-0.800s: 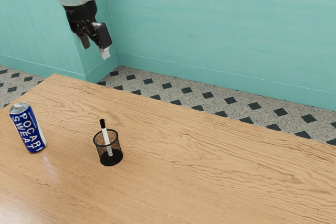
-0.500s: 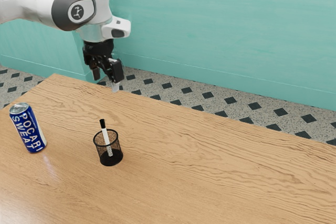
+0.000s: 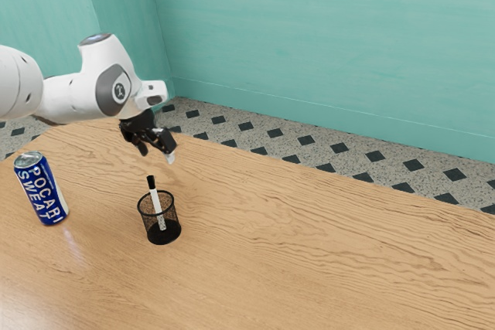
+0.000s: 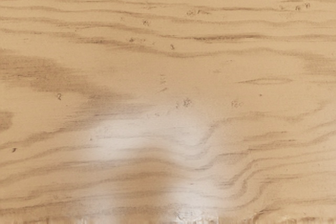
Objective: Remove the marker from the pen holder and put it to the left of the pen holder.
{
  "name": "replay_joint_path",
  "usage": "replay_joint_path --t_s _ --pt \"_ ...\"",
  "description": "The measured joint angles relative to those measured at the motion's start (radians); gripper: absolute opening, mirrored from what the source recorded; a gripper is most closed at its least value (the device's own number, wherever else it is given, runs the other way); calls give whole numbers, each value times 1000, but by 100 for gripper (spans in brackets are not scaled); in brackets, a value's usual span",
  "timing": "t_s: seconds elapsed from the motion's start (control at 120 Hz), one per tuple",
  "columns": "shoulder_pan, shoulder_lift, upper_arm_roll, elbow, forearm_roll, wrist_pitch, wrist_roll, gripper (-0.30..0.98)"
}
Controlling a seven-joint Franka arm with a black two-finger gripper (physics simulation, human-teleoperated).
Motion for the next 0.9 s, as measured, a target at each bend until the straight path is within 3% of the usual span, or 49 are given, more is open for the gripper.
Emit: replay_joint_path --t_s 0.158,0.575,0.9 --pt "-48 -44 65 -77 13 -14 54 69" --pt "-93 -86 69 -107 90 -94 68 69" --pt "-92 -86 81 -108 105 -125 39 64"
